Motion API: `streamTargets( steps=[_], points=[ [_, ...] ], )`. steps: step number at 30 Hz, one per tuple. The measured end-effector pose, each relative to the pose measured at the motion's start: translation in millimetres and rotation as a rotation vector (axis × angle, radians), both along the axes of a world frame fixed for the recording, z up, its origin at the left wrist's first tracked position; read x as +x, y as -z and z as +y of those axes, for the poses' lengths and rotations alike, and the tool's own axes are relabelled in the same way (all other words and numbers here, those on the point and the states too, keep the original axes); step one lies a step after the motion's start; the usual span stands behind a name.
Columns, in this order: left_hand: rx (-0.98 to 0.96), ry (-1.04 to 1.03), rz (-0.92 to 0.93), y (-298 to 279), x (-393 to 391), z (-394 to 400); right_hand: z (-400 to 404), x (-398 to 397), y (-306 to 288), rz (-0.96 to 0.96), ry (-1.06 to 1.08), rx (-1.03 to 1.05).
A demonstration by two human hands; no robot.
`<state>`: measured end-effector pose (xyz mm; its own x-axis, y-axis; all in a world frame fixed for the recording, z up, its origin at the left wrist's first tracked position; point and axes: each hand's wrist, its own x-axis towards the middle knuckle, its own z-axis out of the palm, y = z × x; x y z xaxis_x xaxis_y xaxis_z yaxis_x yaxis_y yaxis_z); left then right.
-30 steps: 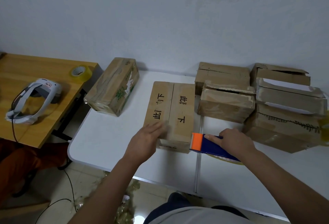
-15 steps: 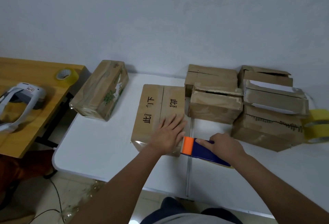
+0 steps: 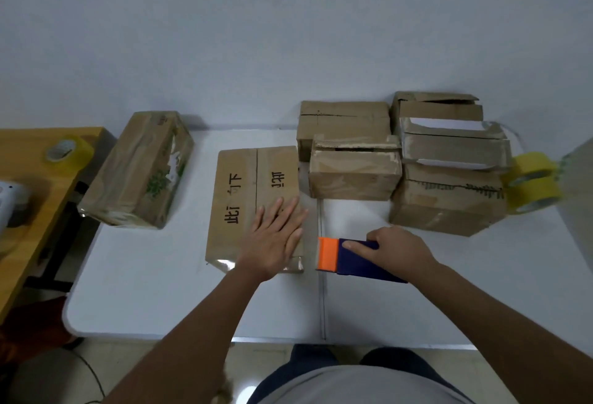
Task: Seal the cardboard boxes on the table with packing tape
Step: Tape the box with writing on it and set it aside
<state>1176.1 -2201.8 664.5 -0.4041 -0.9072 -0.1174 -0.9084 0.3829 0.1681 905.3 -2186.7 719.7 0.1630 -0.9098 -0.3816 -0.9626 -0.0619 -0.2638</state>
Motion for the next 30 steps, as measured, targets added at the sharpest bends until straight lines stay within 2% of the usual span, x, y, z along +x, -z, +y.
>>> streamTargets(
  steps=[5,9,11,14,18,20,30],
  points=[
    [-0.012,-0.012,0.057,-3,-3,-1,-4,-22,-9,0.023,-0.002,0.042],
    [0.222,-0.026,0.274,-18,-2,-10,-10,-17,-12,0.015,0.005,0.083],
    [0.291,-0.007,0.274,-24,-5,-15,-8,-19,-11,-0.008,0.025,0.095],
    [0.209,0.044,0.242,-23,-11,-16,-6,-21,-9,-0.062,0.045,0.112],
    [0.128,0.01,0.317,-15,-11,-11,-8,-24,-11,-0.143,0.048,0.295],
    [0.099,0.0,0.346,-13,-10,-9,-7,-23,-10,-0.147,0.044,0.316],
    [0.083,-0.009,0.349,-14,-13,-10,-5,6,-4,-0.002,0.045,0.134]
  ],
)
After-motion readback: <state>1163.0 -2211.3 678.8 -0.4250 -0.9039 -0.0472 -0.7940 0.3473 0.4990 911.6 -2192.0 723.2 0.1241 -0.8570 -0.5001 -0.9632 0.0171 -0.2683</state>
